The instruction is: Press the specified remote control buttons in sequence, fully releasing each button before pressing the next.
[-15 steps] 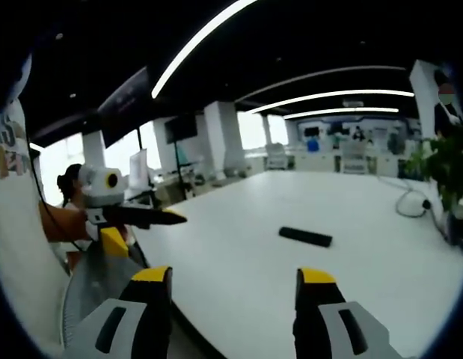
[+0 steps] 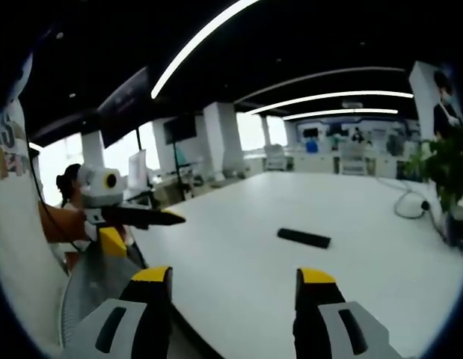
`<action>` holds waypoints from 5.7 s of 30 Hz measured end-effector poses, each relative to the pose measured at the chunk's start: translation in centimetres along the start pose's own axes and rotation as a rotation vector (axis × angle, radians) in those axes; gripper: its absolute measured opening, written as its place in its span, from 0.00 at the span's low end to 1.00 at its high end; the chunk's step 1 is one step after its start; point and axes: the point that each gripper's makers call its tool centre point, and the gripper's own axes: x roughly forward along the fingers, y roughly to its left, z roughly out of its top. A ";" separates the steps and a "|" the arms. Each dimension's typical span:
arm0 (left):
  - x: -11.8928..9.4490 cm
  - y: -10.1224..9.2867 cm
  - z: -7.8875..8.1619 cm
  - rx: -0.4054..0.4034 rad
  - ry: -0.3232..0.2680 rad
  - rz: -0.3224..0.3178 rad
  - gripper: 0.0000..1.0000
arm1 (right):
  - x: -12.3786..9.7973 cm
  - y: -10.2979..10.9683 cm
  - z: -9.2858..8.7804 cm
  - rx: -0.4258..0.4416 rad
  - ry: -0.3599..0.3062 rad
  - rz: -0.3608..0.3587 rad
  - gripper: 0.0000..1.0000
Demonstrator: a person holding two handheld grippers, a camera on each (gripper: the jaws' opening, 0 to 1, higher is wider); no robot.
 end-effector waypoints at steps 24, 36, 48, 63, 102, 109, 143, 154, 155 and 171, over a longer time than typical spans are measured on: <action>0.1 -0.3 0.2 -0.001 -0.007 -0.004 0.95 | 0.0 0.0 0.2 -0.005 -0.008 -0.012 0.65; 0.0 0.0 0.0 0.001 -0.002 0.005 0.95 | 0.0 0.0 0.2 -0.006 -0.007 -0.006 0.65; 0.2 0.0 -0.2 0.002 0.007 0.010 0.95 | -0.1 0.2 -0.1 -0.006 -0.001 0.008 0.65; 0.3 -0.2 -0.3 0.000 0.011 0.007 0.95 | -0.1 0.2 -0.1 -0.011 -0.001 0.007 0.65; 0.3 2.8 2.9 -0.034 -0.025 0.024 0.94 | 0.6 -0.4 2.5 0.035 -0.022 0.030 0.65; 0.9 3.8 4.1 -0.006 -0.030 0.021 0.94 | 1.0 -0.8 4.4 -0.005 -0.030 0.032 0.65; 3.9 8.0 7.6 0.073 -0.032 -0.008 0.94 | 4.1 -6.0 8.7 -0.114 -0.026 0.015 0.67; 5.0 9.3 8.2 0.081 -0.028 -0.007 0.94 | 5.1 -7.3 9.1 -0.120 -0.022 0.019 0.67; 5.1 9.4 8.2 0.083 -0.026 -0.007 0.94 | 5.2 -7.4 9.2 -0.121 -0.023 0.019 0.67; 6.5 11.0 8.7 0.099 -0.014 -0.006 0.93 | 6.4 -9.2 10.0 -0.125 -0.032 0.017 0.67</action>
